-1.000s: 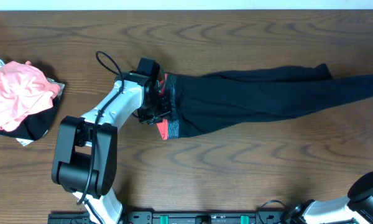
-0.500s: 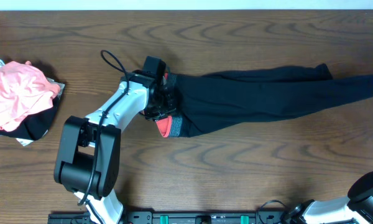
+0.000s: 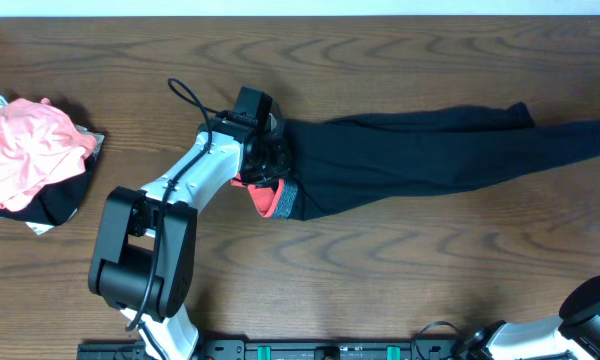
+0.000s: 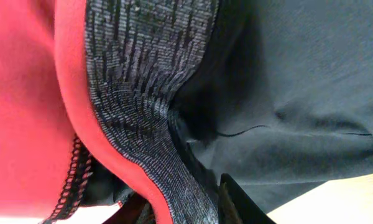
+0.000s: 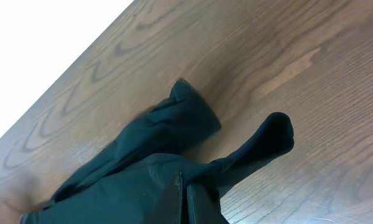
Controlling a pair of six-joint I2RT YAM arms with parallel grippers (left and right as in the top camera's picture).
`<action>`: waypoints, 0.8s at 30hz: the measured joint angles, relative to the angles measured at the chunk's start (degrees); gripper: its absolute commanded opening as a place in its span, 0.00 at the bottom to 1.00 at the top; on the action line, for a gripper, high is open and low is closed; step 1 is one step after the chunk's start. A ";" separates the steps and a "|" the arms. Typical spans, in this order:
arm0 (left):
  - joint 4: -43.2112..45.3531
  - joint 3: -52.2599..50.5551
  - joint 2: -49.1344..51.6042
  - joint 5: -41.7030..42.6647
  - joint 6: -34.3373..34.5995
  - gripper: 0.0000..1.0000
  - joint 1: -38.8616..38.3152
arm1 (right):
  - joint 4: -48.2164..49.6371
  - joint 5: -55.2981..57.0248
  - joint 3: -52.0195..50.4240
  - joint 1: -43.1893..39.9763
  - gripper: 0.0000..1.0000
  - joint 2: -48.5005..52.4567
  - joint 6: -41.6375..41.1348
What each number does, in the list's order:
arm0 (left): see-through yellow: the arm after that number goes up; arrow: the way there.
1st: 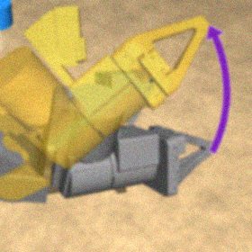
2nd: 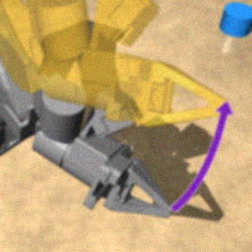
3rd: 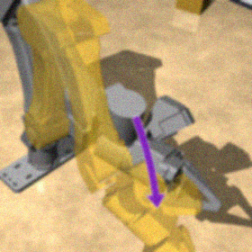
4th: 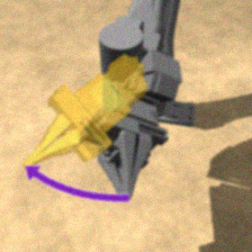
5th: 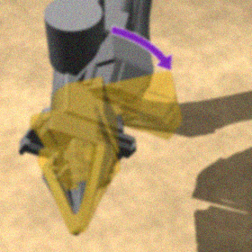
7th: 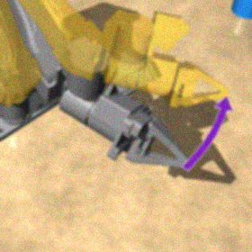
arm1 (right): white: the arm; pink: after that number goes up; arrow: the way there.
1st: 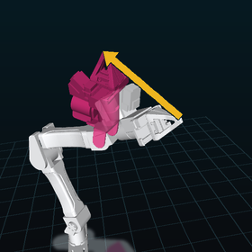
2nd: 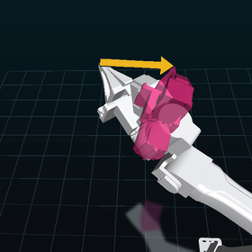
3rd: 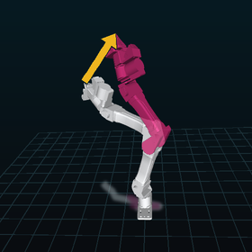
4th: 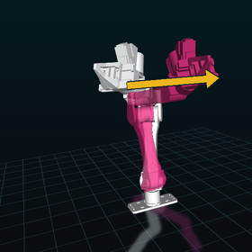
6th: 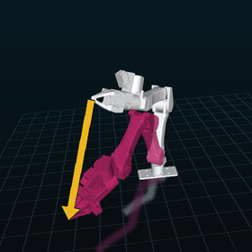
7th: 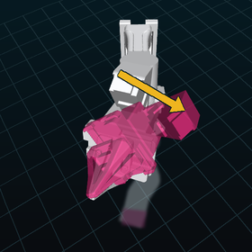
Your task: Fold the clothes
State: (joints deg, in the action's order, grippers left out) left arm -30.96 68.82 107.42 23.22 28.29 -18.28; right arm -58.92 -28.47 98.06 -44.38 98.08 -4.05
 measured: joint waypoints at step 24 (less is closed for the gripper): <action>3.91 4.92 -4.15 -4.68 -9.42 0.06 10.27 | -0.39 2.03 0.00 0.00 0.01 0.00 0.02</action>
State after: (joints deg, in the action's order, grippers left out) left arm -27.05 73.73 103.26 18.55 18.87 -8.01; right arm -59.31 -26.44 98.06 -44.38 98.08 -4.03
